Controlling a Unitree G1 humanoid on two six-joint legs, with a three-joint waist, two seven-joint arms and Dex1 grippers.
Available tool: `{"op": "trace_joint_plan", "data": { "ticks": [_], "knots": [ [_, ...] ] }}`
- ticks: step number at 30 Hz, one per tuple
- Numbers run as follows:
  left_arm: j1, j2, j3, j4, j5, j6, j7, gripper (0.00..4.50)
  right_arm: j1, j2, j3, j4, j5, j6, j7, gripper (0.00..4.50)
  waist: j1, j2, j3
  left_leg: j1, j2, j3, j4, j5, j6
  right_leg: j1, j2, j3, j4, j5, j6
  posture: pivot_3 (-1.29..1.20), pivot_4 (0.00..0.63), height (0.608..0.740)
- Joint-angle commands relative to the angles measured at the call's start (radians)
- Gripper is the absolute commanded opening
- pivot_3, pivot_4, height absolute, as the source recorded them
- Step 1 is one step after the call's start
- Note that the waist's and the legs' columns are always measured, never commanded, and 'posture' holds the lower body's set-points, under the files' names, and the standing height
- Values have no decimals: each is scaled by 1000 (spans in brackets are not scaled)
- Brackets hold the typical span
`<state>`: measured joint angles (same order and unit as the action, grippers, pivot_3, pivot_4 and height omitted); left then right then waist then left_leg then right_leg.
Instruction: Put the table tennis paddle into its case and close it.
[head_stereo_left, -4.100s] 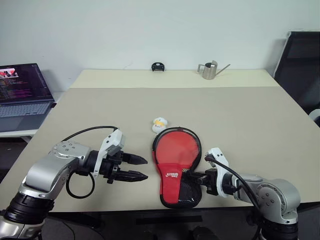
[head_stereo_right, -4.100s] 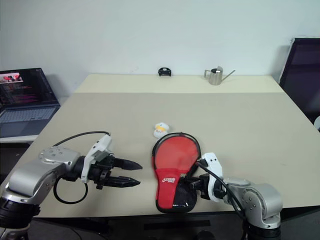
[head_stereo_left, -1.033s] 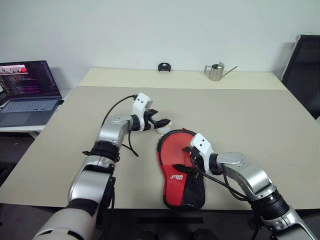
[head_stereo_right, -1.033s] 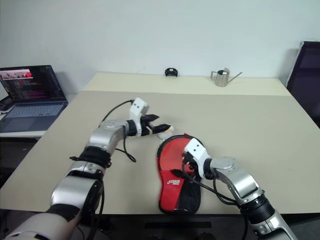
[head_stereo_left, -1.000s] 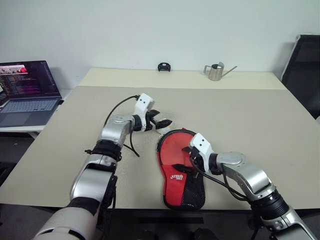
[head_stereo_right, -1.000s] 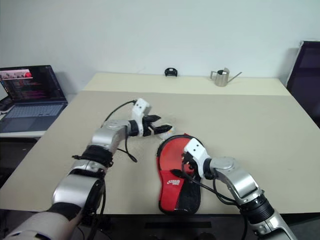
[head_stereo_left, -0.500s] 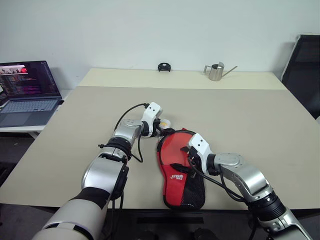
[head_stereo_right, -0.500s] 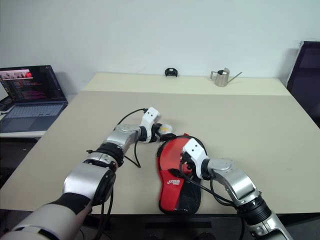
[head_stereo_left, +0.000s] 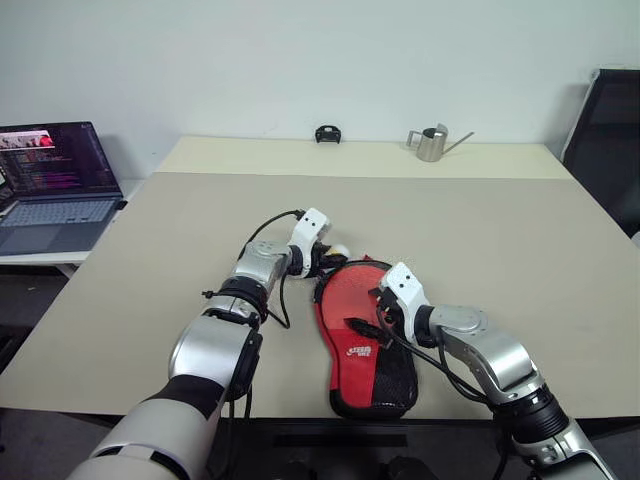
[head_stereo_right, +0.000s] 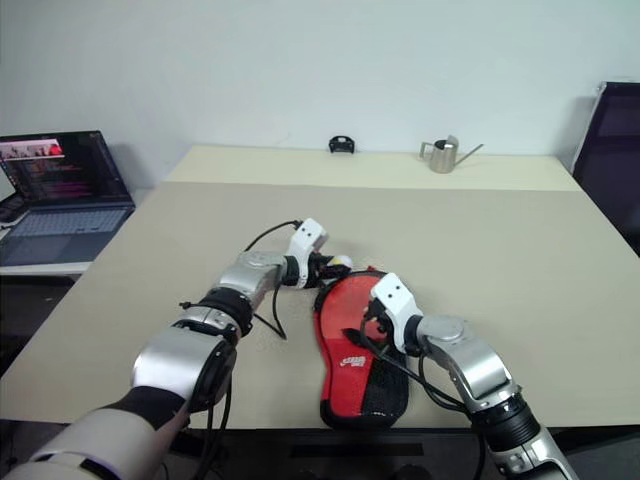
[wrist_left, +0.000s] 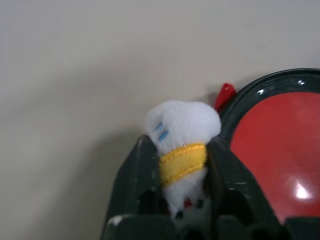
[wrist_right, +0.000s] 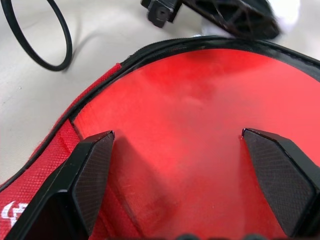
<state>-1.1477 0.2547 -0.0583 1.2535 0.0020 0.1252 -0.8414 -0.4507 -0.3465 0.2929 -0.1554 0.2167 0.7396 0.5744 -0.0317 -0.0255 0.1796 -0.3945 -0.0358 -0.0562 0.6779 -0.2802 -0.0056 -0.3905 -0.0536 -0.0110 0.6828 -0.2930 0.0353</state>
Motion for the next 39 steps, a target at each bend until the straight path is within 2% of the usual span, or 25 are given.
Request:
{"op": "trace_joint_plan", "data": {
  "ticks": [1, 11, 15, 23, 31, 39],
  "knots": [
    [18, 28, 18, -12, 3, 7, -3, 464, -16, 2, -10, 24, -12, 16, -6, 4500, 0, 0, 0, 0, 0, 0, 0, 0, 0, 0, 0, 0, 0, 0, 0, 0, 150, 740],
    [57, 66, 69, -76, -34, 35, -26, 464, -50, 11, 38, 90, -40, -12, 19, 4500, -4, 0, 0, 1, 0, 0, 0, 0, 0, 0, 0, 1, 2, 0, 0, 0, 150, 740],
    [68, 72, 82, -122, -50, 58, -41, 464, -38, -17, 109, 127, -90, -29, 61, 4500, -4, 0, 0, 2, 0, 1, 0, 0, 0, 0, 0, 1, 2, 0, 0, 0, 150, 740],
    [66, 100, 81, -173, -53, 85, -56, 463, 1, 5, 134, 161, -121, -20, 48, 4500, -3, -1, -3, 3, 0, 0, 0, 0, 0, 1, 0, 1, 2, 0, 0, 0, 150, 740],
    [-35, 53, 58, -88, -15, 23, -14, 463, 23, 54, 125, 188, -139, -15, 10, 4500, -1, -5, -9, 5, 0, 0, 0, 0, 0, 2, 0, 1, 5, 0, 0, 0, 150, 740],
    [-149, -25, 55, 35, 46, -85, 140, 463, 25, 76, 98, 240, -149, -18, -8, 4500, -2, -6, -10, 13, -1, 1, -1, 0, 0, 6, 0, 2, 8, 0, 0, 0, 150, 740]
  ]
}}
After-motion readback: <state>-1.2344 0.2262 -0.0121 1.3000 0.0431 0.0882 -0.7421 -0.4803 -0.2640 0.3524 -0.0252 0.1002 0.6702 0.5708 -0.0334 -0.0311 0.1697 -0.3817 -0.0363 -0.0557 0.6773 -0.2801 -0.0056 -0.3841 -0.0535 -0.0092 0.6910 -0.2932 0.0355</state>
